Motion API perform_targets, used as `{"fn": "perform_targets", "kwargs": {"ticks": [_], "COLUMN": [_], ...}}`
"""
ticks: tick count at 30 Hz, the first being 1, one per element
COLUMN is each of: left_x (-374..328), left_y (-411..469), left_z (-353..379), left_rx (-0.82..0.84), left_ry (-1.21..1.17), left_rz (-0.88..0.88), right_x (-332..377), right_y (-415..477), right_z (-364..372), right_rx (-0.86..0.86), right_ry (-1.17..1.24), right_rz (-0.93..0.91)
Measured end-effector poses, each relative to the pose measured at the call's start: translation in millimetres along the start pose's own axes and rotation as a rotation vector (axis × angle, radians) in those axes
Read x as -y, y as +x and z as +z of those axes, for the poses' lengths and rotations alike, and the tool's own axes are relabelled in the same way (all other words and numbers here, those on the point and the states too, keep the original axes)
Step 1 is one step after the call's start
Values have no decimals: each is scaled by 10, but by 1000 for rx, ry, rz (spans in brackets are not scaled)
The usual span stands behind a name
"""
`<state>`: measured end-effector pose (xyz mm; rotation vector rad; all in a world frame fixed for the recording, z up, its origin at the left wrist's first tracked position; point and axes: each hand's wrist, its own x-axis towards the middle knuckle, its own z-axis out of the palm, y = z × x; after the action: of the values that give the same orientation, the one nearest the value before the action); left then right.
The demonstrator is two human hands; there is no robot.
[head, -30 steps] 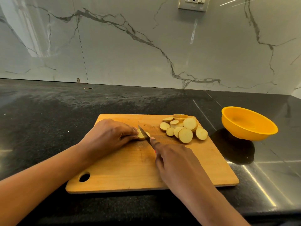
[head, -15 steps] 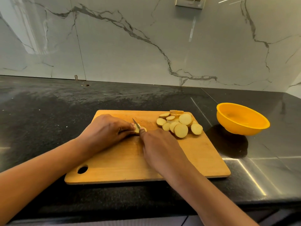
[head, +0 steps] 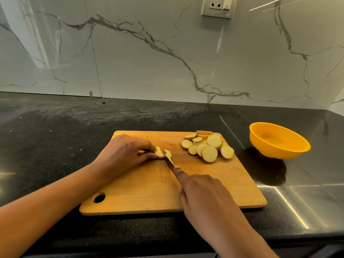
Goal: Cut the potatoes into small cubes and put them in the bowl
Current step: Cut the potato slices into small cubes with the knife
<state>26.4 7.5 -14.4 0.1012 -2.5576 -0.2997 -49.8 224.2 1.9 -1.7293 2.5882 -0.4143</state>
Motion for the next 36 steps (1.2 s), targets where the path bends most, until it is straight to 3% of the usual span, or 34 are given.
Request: {"fn": "perform_targets", "kwargs": {"ticks": [12,18,23,36], "left_x": [53,34,32,41], "left_y": [-3,1,1,14], "left_z": [30,22,40,6], "left_rx": [-36,-36,-54,30], "left_ry": [45,27,75,-1], "left_rz": [26,46,63,-33], "right_x": [43,117,276,114], "right_y": [237,322,430,-12], "right_z": [84,95,-8,26], "right_rx": [-130,-59,94,-22], "right_ry": [62,-95,-143,-94], "right_rz": [-4,-15,-4,-13]}}
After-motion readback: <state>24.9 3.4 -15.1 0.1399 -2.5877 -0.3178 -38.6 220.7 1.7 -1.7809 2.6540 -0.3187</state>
